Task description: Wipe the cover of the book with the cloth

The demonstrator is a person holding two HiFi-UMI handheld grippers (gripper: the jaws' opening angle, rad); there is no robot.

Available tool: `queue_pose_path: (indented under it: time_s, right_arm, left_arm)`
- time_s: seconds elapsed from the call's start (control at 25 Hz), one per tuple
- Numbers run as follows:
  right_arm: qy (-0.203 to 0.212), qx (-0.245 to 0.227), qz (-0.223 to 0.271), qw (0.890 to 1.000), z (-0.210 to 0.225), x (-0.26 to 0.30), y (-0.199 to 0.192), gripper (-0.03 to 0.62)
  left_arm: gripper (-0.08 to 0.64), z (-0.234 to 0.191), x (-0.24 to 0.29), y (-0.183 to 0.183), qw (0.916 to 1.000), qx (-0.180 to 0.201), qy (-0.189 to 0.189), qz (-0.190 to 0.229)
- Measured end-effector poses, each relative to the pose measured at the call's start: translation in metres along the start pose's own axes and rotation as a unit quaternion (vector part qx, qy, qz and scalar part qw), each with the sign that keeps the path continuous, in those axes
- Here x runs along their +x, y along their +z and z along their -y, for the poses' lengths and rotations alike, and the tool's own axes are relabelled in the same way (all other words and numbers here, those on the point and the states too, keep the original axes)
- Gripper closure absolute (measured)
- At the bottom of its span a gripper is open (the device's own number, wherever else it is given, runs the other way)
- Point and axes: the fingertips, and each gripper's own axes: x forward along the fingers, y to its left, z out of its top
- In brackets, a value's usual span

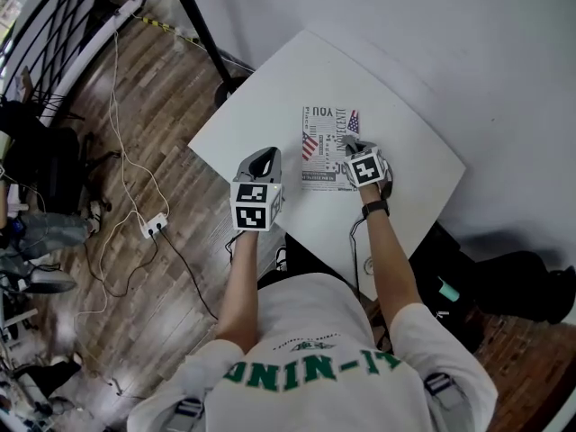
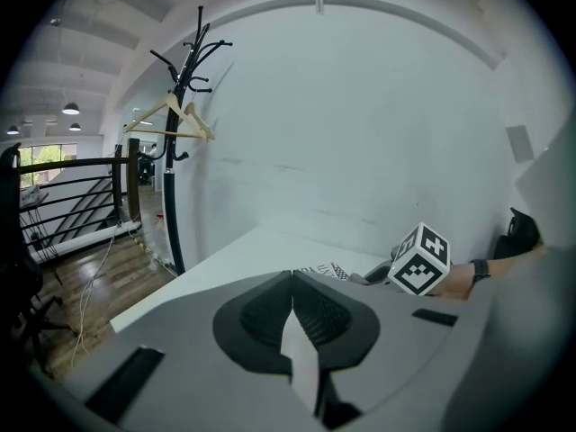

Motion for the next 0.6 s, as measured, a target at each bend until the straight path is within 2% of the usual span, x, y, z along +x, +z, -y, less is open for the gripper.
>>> queue_pose_path:
  time_s: [0.16, 0.32, 0.44, 0.6]
  right_arm:
    - [0.057, -0.069, 0.059, 0.994, -0.068, 0.000, 0.054, 0.554]
    - [0.093, -0.135, 0.057, 0.985, -0.137, 0.012, 0.070, 0.552]
    - [0.089, -0.135, 0.039, 0.986, -0.139, 0.020, 0.058, 0.552]
    - [0.059, -0.102, 0.037, 0.992, -0.099, 0.011, 0.036, 0.551]
  left_arm:
    - [0.546, -0.022, -0.014, 0.002, 0.9997, -0.006, 0.023, 0.002]
    - [0.546, -0.040, -0.025, -0.003, 0.9989, -0.016, 0.043, 0.002]
    - [0.546, -0.042, -0.027, -0.005, 0.9987, -0.020, 0.047, 0.003]
    - [0.546, -0.040, -0.024, -0.005, 0.9989, -0.022, 0.042, 0.002]
